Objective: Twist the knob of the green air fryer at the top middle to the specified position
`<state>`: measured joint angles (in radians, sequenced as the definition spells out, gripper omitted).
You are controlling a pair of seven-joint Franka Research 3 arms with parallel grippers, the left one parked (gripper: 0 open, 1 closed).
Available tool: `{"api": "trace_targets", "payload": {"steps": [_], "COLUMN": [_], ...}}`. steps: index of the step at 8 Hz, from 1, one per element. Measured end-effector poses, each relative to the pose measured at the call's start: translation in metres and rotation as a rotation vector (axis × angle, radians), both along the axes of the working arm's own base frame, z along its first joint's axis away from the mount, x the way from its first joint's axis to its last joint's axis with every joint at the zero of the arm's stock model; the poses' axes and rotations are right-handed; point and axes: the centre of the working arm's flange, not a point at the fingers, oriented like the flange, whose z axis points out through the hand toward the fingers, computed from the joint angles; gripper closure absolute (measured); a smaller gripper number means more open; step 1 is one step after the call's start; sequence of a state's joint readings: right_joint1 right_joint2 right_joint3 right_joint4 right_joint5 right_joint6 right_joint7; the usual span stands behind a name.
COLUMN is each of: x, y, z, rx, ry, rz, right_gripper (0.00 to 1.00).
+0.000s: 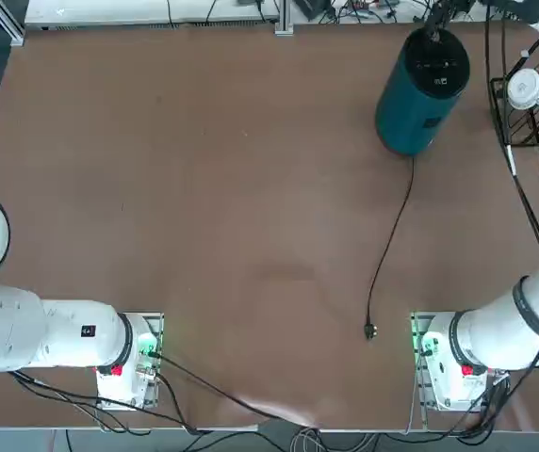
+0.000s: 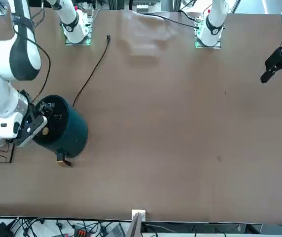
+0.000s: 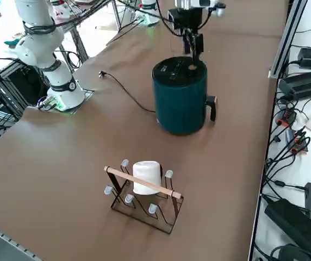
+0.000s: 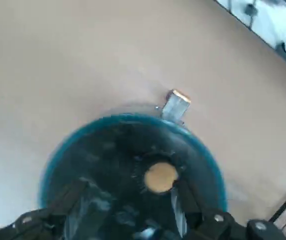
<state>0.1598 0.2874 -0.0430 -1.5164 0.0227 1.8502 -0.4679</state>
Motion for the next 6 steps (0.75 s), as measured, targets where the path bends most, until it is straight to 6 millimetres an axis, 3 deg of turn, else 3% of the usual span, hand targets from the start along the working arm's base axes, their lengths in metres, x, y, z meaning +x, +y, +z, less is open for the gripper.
{"api": "trace_targets", "payload": {"steps": [1, 3, 6], "x": [-0.010, -0.026, -0.040], "y": [0.007, 0.002, -0.016], "z": [0.021, 0.050, 0.070], "rx": [0.009, 0.024, 0.014], "ry": [-0.006, -0.001, 0.044], "rz": [-0.133, -0.392, -0.640], "right_gripper": [0.00, 0.00, 0.00]}}
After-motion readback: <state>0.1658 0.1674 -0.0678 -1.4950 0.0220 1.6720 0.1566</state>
